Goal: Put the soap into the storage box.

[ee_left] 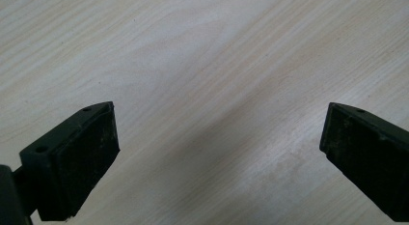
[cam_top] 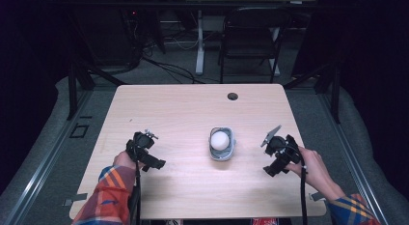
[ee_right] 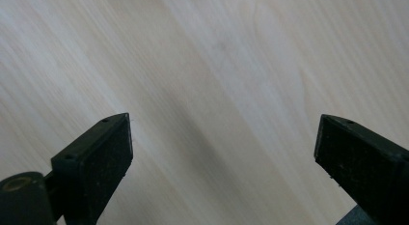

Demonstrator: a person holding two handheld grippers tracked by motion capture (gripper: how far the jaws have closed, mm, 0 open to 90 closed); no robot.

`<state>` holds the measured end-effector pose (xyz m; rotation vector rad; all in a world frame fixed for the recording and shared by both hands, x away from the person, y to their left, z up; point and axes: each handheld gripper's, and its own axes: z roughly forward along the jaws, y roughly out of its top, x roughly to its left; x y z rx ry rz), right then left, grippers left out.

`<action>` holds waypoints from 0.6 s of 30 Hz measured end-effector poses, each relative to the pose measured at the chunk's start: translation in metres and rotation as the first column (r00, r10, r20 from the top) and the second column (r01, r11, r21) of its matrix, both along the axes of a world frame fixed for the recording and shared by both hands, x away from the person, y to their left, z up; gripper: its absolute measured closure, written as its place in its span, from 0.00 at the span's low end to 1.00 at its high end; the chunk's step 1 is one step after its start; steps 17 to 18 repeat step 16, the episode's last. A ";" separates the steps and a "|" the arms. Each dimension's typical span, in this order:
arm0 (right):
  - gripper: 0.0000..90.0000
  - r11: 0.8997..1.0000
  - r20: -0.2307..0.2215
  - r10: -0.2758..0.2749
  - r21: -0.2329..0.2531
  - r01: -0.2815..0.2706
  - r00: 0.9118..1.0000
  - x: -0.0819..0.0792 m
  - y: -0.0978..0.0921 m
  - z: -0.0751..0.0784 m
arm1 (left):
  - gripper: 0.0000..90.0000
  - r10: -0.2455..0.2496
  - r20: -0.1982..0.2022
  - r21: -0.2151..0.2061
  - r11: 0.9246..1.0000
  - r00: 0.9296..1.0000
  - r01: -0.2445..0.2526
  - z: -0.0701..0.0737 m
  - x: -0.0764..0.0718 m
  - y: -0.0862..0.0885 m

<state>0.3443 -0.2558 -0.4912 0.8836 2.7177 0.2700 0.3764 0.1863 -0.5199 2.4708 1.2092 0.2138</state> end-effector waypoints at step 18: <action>0.09 0.997 -0.101 -0.081 -0.008 0.081 0.992 -0.006 -0.024 -0.028 | 0.00 -0.009 -0.024 0.007 1.000 1.000 0.009 -0.002 0.003 -0.001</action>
